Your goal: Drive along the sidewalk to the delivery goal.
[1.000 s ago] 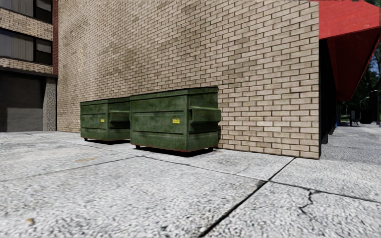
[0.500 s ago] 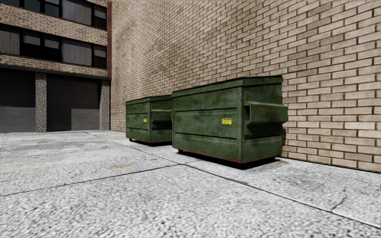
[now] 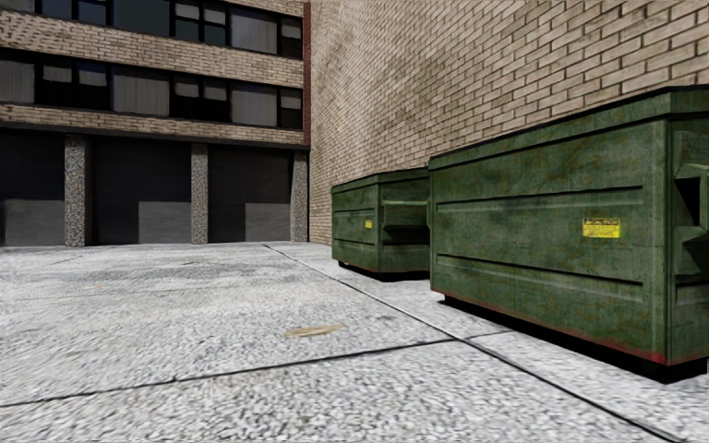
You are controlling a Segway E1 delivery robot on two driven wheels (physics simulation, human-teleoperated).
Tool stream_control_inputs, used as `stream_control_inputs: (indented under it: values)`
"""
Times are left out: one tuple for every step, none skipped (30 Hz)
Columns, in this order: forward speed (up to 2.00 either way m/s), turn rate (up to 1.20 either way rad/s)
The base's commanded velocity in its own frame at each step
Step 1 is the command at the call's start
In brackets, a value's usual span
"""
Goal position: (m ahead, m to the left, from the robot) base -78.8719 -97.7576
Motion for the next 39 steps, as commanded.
stream_control_inputs:
  values:
    - [1.74,0.73]
    - [1.74,0.73]
    - [1.74,0.75]
    - [1.74,0.77]
    - [1.74,0.77]
    - [1.74,0.77]
    - [1.74,0.77]
    - [1.74,0.77]
    - [1.74,0.78]
    - [1.74,0.78]
    - [1.74,0.78]
    - [1.74,0.78]
    - [1.74,0.78]
    - [1.74,0.78]
    - [1.74,0.79]
    - [1.74,0.79]
    - [1.74,0.80]
    - [1.74,0.82]
    - [1.74,0.82]
    - [1.74,0.83]
    - [1.74,0.83]
    - [1.74,0.83]
    - [1.74,0.83]
    - [1.74,0.83]
    - [1.74,0.83]
    - [1.74,0.83]
    - [1.74,0.83]
    - [1.74,0.83]
    - [1.74,0.83]
    - [1.74,0.83]
    - [1.74,0.83]
    - [1.74,0.83]
    - [1.74,0.83]
    - [1.74,0.83]
    - [1.74,0.83]
    - [1.74,0.83]
    - [1.74,0.83]
    - [1.74,0.83]
    - [1.74,0.83]
